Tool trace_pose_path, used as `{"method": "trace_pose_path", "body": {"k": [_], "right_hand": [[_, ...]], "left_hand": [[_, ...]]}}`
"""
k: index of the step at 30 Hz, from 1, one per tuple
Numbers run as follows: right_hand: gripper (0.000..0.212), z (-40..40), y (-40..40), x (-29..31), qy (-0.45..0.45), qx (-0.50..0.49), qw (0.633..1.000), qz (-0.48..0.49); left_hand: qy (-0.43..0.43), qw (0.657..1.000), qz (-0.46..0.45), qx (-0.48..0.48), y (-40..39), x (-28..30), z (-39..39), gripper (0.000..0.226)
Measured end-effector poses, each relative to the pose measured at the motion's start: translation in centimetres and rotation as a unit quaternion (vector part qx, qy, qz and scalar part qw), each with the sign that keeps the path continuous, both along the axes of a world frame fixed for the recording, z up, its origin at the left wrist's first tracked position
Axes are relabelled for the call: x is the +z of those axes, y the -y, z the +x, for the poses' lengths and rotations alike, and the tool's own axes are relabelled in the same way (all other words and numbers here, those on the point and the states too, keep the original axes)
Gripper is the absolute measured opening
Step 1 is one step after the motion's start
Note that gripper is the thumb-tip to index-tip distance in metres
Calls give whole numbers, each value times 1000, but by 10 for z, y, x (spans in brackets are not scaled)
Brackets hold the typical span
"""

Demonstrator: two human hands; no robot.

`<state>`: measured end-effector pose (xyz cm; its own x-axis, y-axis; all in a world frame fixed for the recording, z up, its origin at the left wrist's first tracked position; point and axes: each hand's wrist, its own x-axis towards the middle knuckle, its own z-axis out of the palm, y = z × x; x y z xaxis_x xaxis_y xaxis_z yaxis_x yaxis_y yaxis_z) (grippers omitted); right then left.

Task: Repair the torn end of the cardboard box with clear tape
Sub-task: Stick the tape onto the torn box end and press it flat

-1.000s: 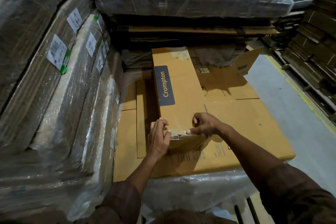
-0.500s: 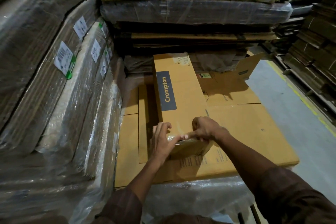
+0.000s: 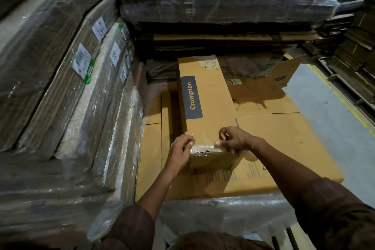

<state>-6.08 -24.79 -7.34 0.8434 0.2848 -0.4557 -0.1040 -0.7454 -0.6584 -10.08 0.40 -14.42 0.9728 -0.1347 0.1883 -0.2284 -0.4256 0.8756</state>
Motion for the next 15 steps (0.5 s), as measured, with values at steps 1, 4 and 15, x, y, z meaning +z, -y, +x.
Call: {"method": "trace_pose_path", "body": {"k": [1,4,15], "right_hand": [[43,-4,-2,-1,45,22,998,-43],[70,-19,-2,-8,203,105,951,-209],[65,-25,-7,-20,301,159,879,-333]], "left_hand": [[9,1000,12,-13,-1,0,-2,9],[25,991,121,-47,0,0,-7,45],[144,955,259,-15,17,-12,-7,41]]}}
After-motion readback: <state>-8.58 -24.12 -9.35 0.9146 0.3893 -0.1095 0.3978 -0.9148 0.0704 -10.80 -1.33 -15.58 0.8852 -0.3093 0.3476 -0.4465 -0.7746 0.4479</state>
